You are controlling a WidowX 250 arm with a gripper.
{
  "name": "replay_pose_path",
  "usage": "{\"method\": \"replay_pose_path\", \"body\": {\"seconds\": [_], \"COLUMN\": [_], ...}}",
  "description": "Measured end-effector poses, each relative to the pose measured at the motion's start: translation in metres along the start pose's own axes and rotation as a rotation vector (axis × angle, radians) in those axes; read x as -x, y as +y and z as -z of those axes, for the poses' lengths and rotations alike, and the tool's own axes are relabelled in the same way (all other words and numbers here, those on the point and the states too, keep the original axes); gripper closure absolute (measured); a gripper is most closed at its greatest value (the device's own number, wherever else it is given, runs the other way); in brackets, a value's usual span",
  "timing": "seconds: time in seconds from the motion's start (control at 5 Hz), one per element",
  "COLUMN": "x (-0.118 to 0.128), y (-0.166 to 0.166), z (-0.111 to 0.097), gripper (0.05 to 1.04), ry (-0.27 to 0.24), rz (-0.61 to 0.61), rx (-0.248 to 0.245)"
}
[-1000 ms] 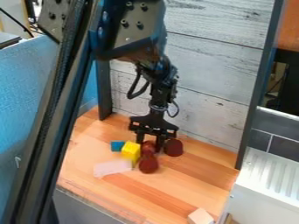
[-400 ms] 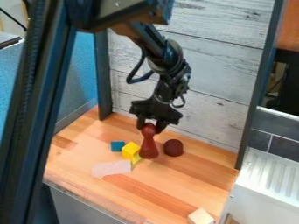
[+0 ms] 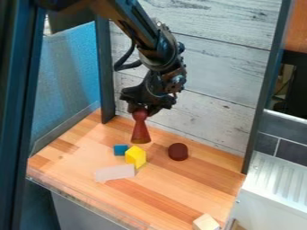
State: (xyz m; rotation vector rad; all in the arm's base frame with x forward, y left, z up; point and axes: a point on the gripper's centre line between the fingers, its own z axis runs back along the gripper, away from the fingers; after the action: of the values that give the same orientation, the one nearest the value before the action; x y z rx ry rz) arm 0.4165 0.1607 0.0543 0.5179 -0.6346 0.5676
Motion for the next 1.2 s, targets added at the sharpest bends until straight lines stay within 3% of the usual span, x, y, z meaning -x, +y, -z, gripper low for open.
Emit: {"method": "replay_pose_path", "body": {"seconds": [0.4, 0.8, 1.2], "x": [-0.028, -0.014, -0.018], "y": [0.006, 0.006, -0.004], "z": [-0.017, -0.005, 0.019], "gripper": [0.522, 0.522, 0.522], "ry": [-0.26, -0.337, -0.464], "rz": [-0.214, -0.409, -0.631], "rx": [-0.125, -0.278, -0.466]}}
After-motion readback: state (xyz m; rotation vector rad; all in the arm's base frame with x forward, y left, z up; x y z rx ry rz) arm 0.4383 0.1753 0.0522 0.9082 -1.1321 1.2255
